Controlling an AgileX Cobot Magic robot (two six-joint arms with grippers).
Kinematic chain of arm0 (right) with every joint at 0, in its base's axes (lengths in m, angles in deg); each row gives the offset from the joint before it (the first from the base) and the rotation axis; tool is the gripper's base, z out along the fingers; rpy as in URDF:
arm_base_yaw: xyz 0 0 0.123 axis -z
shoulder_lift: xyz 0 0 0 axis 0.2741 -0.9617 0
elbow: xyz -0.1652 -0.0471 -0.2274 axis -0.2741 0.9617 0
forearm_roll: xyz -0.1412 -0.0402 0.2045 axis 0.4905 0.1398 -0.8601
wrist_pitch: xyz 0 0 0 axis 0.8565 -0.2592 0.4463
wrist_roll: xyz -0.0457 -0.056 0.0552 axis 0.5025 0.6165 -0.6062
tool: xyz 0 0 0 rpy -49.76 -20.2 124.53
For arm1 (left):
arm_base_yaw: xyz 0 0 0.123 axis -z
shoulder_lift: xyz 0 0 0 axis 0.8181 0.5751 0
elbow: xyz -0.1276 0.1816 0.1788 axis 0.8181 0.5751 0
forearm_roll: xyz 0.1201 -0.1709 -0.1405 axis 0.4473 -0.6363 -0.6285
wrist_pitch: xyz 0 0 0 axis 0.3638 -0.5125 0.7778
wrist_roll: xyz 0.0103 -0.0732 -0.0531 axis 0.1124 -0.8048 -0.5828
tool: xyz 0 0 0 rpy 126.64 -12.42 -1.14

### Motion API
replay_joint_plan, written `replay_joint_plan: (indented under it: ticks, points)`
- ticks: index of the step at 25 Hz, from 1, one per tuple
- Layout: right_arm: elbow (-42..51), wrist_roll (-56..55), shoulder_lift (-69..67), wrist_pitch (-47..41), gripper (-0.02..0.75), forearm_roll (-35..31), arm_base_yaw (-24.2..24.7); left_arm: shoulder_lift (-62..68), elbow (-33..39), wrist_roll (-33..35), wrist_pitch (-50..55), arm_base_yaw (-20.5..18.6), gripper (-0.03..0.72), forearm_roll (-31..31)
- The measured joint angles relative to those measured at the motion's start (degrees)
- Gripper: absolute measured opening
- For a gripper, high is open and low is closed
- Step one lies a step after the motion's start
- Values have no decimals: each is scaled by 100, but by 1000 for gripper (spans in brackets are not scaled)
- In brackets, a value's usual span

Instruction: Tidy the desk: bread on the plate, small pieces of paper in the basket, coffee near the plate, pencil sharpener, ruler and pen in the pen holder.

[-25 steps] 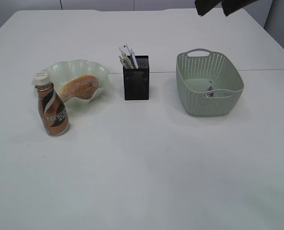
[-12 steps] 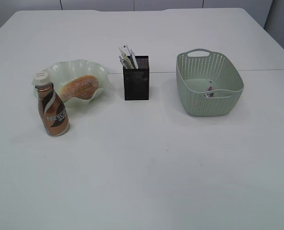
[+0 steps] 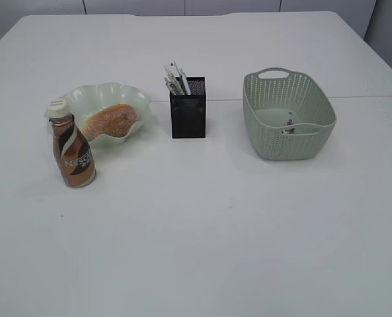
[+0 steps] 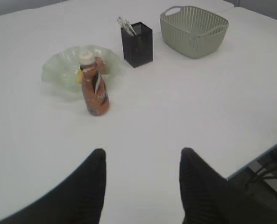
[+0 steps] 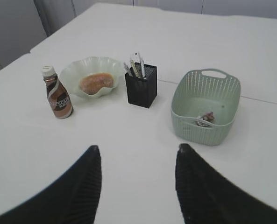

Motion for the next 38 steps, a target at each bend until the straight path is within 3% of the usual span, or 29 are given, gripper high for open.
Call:
replay_joint_plan:
  ticks: [10,24,32,35,38]
  points:
    - [1146,21,2428,-972,409,204,0,-166,1577,198,-378,14,372,-339]
    - [2352,47,2575,-1310,410,284,0,-166,1643,235,-478,14,371,-375]
    - [2409,89,2575,-1321,410,284,0,-166,1643,235,-478,14,371,-375]
    - [2409,93,2575,-1321,410,284,12,-166,1643,235,-478,-186,371,-375]
    - [2409,103,2575,-1311,410,284,353,-166,1643,235,-478,-822,369,-375]
